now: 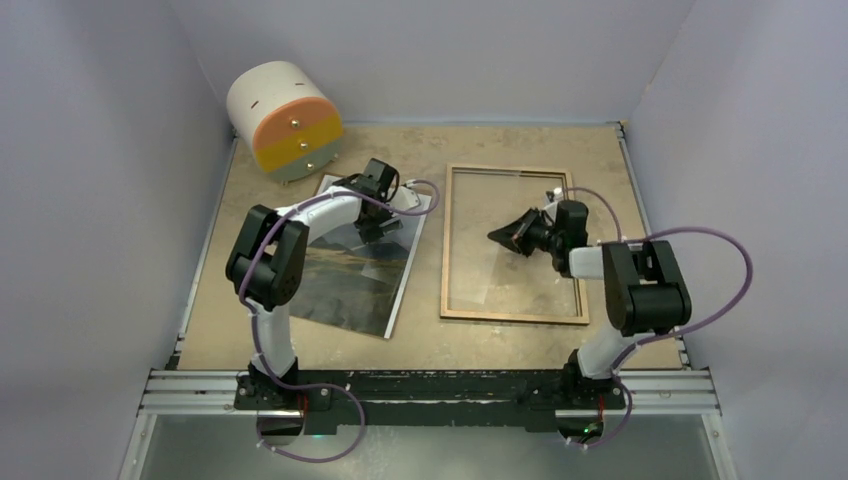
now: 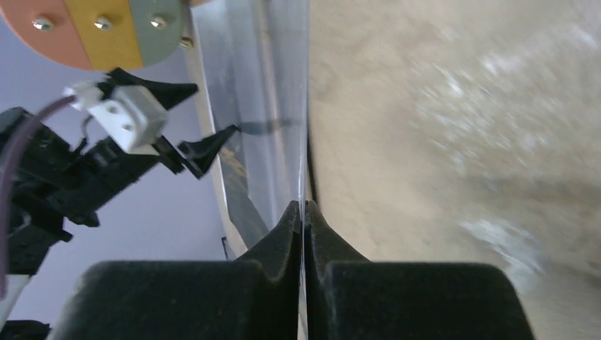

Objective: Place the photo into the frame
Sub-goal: Pick up the photo frame item from the photo frame, then move the photo frame to the center of the board.

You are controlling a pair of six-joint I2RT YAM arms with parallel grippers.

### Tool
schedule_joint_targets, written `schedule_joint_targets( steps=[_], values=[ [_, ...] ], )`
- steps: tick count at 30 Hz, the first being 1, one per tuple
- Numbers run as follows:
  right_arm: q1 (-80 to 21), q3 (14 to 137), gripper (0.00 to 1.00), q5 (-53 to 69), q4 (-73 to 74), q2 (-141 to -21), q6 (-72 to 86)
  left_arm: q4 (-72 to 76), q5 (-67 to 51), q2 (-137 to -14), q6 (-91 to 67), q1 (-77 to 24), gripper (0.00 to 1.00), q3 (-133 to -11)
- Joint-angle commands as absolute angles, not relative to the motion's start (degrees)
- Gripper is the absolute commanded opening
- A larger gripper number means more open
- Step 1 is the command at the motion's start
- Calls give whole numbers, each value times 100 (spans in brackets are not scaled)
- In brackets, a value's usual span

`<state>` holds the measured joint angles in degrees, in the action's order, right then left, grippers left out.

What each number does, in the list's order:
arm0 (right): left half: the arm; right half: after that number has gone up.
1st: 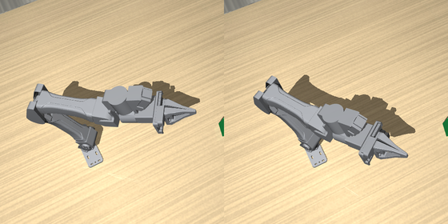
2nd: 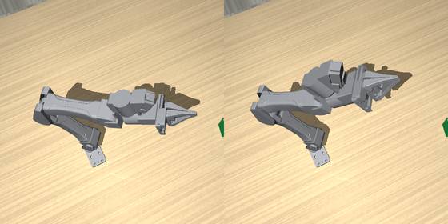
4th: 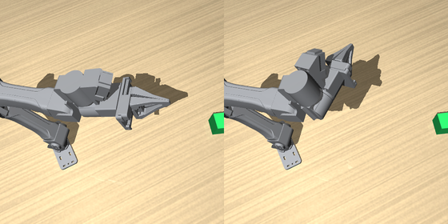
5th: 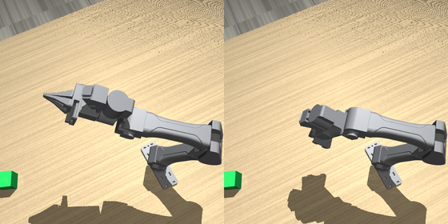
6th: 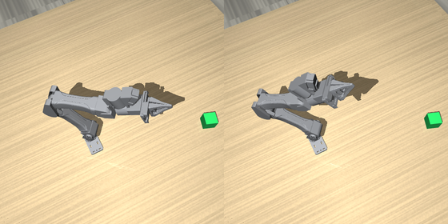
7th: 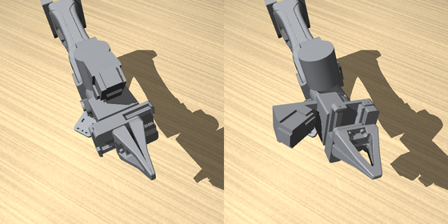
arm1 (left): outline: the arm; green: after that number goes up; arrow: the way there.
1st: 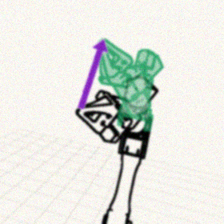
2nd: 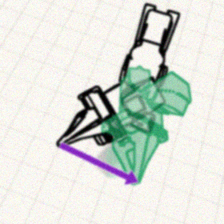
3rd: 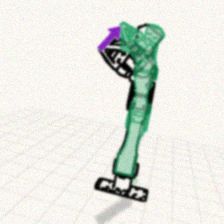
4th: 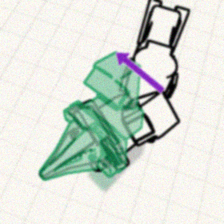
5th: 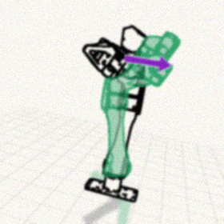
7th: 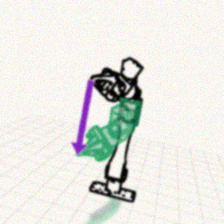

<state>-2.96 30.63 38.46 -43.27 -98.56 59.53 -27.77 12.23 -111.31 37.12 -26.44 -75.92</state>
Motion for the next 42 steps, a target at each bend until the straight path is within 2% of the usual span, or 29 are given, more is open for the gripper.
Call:
schedule_joint_targets(
  steps=[1, 9, 18, 32, 42],
  values=[
    [-283, 4259, 0, 3385, -1884, -8755, 4450, -3184, 823, -11156, 3474, -2672, 78, -8020],
    [116, 6504, 0, 2676, 1176, -8040, 3355, -3453, 244, -11387, 2526, -2684, 79, -9172],
    [385, 8083, 0, 1597, 2550, -7678, 3000, -3481, -1013, -12000, 1425, -3108, 78, -10043],
    [396, 8519, 0, 1425, 3209, -7626, 2610, -3375, -1197, -12915, 1133, -3907, 75, -10841],
    [396, 8516, 0, 1686, 3159, -7703, 2652, -2981, -248, -12771, 1615, -3963, 70, -9908]
  ],
)
